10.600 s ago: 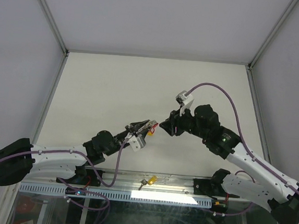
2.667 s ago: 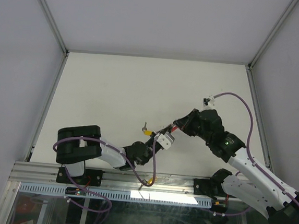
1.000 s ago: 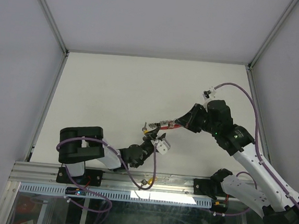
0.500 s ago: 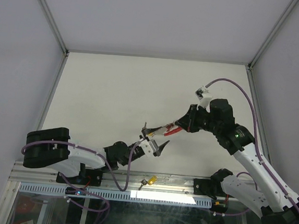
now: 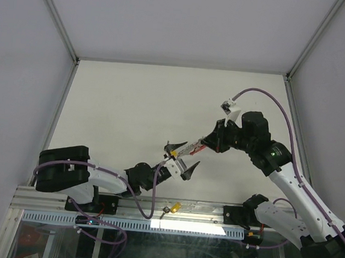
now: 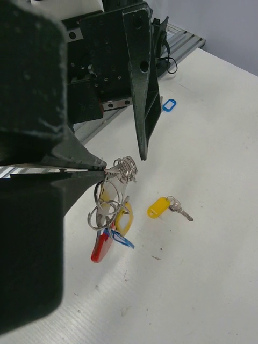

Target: Put the keys on the keyring

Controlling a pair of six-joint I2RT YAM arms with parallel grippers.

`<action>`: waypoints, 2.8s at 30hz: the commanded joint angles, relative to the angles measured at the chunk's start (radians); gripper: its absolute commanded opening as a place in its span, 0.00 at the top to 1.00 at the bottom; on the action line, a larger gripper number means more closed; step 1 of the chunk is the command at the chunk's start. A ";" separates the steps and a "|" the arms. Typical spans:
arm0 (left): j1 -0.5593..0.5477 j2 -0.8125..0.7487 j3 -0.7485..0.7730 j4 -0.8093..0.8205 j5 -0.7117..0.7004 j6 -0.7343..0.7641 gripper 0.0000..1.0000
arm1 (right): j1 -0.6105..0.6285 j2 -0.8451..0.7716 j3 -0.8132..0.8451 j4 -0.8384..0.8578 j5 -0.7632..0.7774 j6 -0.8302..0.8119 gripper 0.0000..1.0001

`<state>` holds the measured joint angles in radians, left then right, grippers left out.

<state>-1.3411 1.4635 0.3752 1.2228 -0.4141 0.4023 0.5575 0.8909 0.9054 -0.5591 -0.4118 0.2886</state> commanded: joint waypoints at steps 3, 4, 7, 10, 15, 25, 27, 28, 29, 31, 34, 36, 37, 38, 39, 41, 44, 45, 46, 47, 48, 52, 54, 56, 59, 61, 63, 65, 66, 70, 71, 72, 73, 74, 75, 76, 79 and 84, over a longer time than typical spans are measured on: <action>-0.007 0.065 0.071 0.170 -0.108 0.094 0.22 | -0.005 0.001 0.054 0.037 -0.054 -0.007 1.00; -0.007 0.073 0.076 0.179 -0.110 0.109 0.22 | -0.005 0.004 0.056 0.033 -0.056 -0.005 1.00; -0.007 0.100 0.090 0.211 -0.132 0.146 0.24 | -0.005 0.012 0.062 0.025 -0.062 0.002 1.00; -0.009 0.121 0.095 0.244 -0.138 0.172 0.31 | -0.005 0.020 0.071 0.011 -0.068 0.008 1.00; -0.009 0.136 0.106 0.245 -0.122 0.178 0.42 | -0.005 0.030 0.083 -0.013 -0.073 0.012 1.00; -0.009 0.156 0.115 0.272 -0.114 0.188 0.55 | -0.005 0.050 0.089 -0.025 -0.102 0.037 1.00; -0.010 0.156 0.117 0.270 -0.105 0.186 0.56 | -0.005 0.053 0.087 -0.025 -0.111 0.041 1.00; -0.009 0.155 0.117 0.267 -0.097 0.183 0.56 | -0.005 0.055 0.085 -0.024 -0.112 0.042 1.00; -0.009 0.154 0.118 0.262 -0.091 0.180 0.57 | -0.005 0.055 0.084 -0.027 -0.111 0.041 1.00; -0.009 0.151 0.119 0.253 -0.077 0.175 0.62 | -0.005 0.056 0.086 -0.030 -0.108 0.036 1.00; -0.009 0.145 0.116 0.233 -0.056 0.167 0.66 | -0.005 0.055 0.096 -0.037 -0.101 0.021 1.00; -0.009 0.133 0.109 0.223 -0.045 0.153 0.58 | -0.005 0.060 0.111 -0.057 -0.092 -0.014 1.00; -0.009 0.123 0.105 0.212 -0.036 0.141 0.54 | -0.005 0.063 0.121 -0.071 -0.085 -0.039 1.00; -0.009 0.108 0.097 0.195 -0.017 0.130 0.50 | -0.005 0.066 0.133 -0.084 -0.080 -0.076 1.00; -0.010 0.088 0.091 0.165 0.011 0.116 0.47 | -0.004 0.066 0.138 -0.090 -0.079 -0.109 1.00; -0.009 0.042 0.080 0.084 0.082 0.084 0.43 | -0.005 0.060 0.145 -0.089 -0.093 -0.183 1.00; -0.009 -0.031 0.052 -0.003 0.152 0.026 0.44 | -0.005 0.030 0.122 -0.064 -0.109 -0.285 1.00; -0.009 -0.090 0.033 -0.022 0.163 0.006 0.44 | -0.005 0.011 0.109 -0.047 -0.118 -0.321 1.00; -0.009 -0.110 0.018 -0.038 0.172 -0.009 0.45 | -0.005 -0.001 0.094 -0.035 -0.127 -0.360 1.00; -0.009 -0.152 0.001 -0.055 0.177 -0.024 0.46 | -0.004 -0.018 0.076 -0.016 -0.141 -0.399 1.00; -0.009 -0.181 -0.014 -0.077 0.180 -0.034 0.47 | -0.004 -0.042 0.059 -0.007 -0.159 -0.454 1.00; -0.006 -0.293 -0.047 -0.183 0.181 -0.055 0.51 | 0.003 -0.073 0.050 -0.027 -0.136 -0.600 1.00; -0.001 -0.324 -0.055 -0.222 0.180 -0.056 0.53 | 0.018 -0.068 0.062 -0.056 -0.101 -0.675 1.00; 0.005 -0.339 -0.066 -0.235 0.182 -0.051 0.55 | 0.027 -0.058 0.080 -0.099 -0.113 -0.783 1.00; 0.016 -0.349 -0.071 -0.233 0.207 -0.039 0.57 | 0.038 -0.058 0.103 -0.134 -0.141 -0.907 1.00; 0.025 -0.352 -0.068 -0.234 0.237 -0.030 0.59 | 0.047 -0.068 0.106 -0.149 -0.168 -1.003 1.00; 0.036 -0.354 -0.062 -0.234 0.274 -0.015 0.61 | 0.053 -0.082 0.094 -0.153 -0.181 -1.115 1.00; 0.047 -0.353 -0.059 -0.233 0.297 -0.001 0.61 | 0.064 -0.095 0.084 -0.157 -0.181 -1.204 1.00; 0.053 -0.352 -0.056 -0.233 0.308 0.006 0.62 | 0.069 -0.097 0.080 -0.161 -0.174 -1.242 1.00; 0.073 -0.326 -0.031 -0.244 0.344 0.040 0.67 | 0.099 -0.081 0.094 -0.205 -0.130 -1.356 1.00; 0.073 -0.316 -0.022 -0.251 0.352 0.047 0.67 | 0.111 -0.078 0.096 -0.212 -0.112 -1.382 1.00; 0.074 -0.302 -0.010 -0.257 0.356 0.055 0.66 | 0.122 -0.077 0.099 -0.215 -0.093 -1.401 1.00; 0.075 -0.288 0.003 -0.261 0.359 0.061 0.64 | 0.136 -0.074 0.102 -0.216 -0.070 -1.417 1.00; 0.075 -0.274 0.013 -0.261 0.360 0.066 0.61 | 0.146 -0.071 0.105 -0.218 -0.044 -1.431 1.00; 0.074 -0.261 0.022 -0.258 0.364 0.070 0.61 | 0.162 -0.070 0.106 -0.217 -0.020 -1.441 1.00; 0.075 -0.250 0.031 -0.254 0.369 0.077 0.61 | 0.177 -0.066 0.110 -0.218 0.007 -1.449 1.00; 0.075 -0.214 0.054 -0.245 0.372 0.091 0.62 | 0.227 -0.043 0.132 -0.245 0.073 -1.465 1.00; 0.075 -0.163 0.080 -0.201 0.311 0.100 0.66 | 0.308 -0.025 0.149 -0.261 0.172 -1.470 1.00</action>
<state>-1.2743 1.2766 0.4088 0.9504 -0.0784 0.4808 0.8162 0.8658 0.9981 -0.8391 -0.3473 -1.1446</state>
